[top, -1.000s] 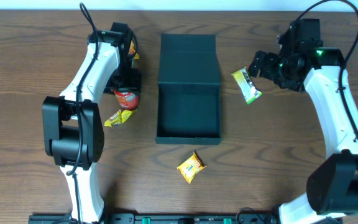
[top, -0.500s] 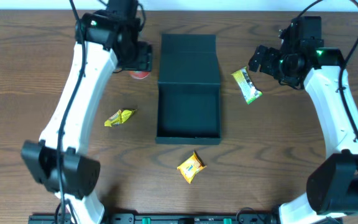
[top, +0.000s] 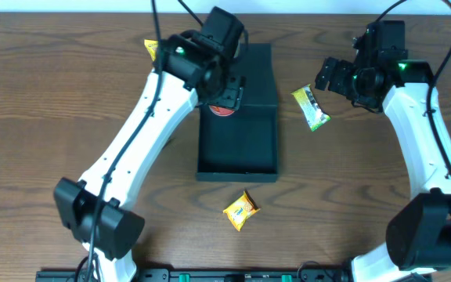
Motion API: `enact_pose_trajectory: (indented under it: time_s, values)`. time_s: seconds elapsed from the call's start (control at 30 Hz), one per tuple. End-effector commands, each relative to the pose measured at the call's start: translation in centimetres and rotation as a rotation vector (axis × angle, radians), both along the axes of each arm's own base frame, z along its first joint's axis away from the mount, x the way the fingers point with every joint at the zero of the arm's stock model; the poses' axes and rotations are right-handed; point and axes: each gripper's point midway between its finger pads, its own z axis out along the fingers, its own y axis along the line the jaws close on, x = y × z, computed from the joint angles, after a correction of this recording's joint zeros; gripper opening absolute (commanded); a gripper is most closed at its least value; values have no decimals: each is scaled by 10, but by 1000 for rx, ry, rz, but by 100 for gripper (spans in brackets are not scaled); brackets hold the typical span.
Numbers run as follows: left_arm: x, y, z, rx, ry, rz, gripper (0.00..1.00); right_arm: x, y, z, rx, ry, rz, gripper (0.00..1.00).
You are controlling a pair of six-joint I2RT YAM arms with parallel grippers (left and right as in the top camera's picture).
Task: Pack container
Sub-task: 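Grasp the red can with the left gripper and lift it, then lower the red can into the black box and release it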
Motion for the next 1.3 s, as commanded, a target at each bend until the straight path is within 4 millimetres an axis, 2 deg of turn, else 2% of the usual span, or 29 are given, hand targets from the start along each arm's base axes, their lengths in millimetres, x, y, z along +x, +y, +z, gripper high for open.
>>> enact_pose_trajectory:
  time_s: [0.0,0.13,0.33,0.5,0.63,0.8,0.93,1.07,1.1,1.27]
  values:
    - [4,5,-35,54,65,51,72,3,1,3,-6,-12,-10,99]
    - [8,2,-66,83,111,50,73,3,0,3,-9,-11,-12,99]
    - [9,-2,-93,89,156,44,76,3,0,3,-9,-10,-12,99]
    - [9,-2,-107,104,185,43,75,3,0,3,-9,-10,-12,99]
    - [6,-1,-106,108,192,43,73,2,0,3,-8,-4,-12,99]
    - [-1,5,-80,95,167,40,74,-12,1,-4,-11,59,-10,99]
    - [5,13,-41,88,44,55,81,-12,-1,-5,-18,60,-10,99]
    - [14,31,-2,118,-101,101,94,-6,-18,-16,-132,62,-45,99]
    - [14,33,8,116,-131,108,98,-2,-18,-20,-151,60,-12,99]
    - [12,51,48,135,-256,131,95,15,0,-48,-215,48,269,99]
